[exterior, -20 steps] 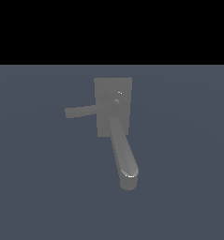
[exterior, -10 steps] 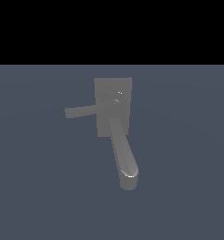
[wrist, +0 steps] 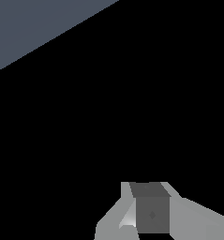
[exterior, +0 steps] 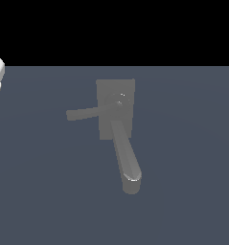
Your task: Turn on the faucet by rotating a designated handle.
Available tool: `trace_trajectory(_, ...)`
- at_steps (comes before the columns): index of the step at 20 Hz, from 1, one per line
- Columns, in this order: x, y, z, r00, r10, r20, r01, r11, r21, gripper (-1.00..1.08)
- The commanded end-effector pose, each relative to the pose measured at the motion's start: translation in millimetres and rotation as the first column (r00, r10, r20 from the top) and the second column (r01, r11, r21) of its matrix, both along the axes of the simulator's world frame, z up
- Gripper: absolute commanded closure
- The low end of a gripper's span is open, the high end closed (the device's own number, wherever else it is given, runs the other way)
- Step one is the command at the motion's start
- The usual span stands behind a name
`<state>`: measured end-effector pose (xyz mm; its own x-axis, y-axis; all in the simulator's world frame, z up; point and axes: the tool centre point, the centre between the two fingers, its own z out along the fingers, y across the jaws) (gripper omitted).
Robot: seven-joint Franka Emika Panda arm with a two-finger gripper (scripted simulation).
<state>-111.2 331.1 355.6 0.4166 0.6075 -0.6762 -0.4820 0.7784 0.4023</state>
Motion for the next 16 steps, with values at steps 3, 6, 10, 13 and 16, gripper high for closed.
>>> trace_trajectory(3, 17, -18, -64, 0.994, -0.024, -0.109, 0.006, 0.987, -0.161, 1.08)
trace_trajectory(6, 25, -36, -104, 0.982, -0.055, -0.178, 0.008, 0.966, -0.257, 1.08)
trace_trajectory(10, 31, -61, -149, 0.961, -0.105, -0.255, 0.007, 0.934, -0.358, 1.08)
trace_trajectory(13, 34, -78, -175, 0.944, -0.141, -0.299, 0.004, 0.91, -0.414, 1.08)
trace_trajectory(16, 35, -94, -195, 0.928, -0.172, -0.331, 0.002, 0.89, -0.457, 1.08)
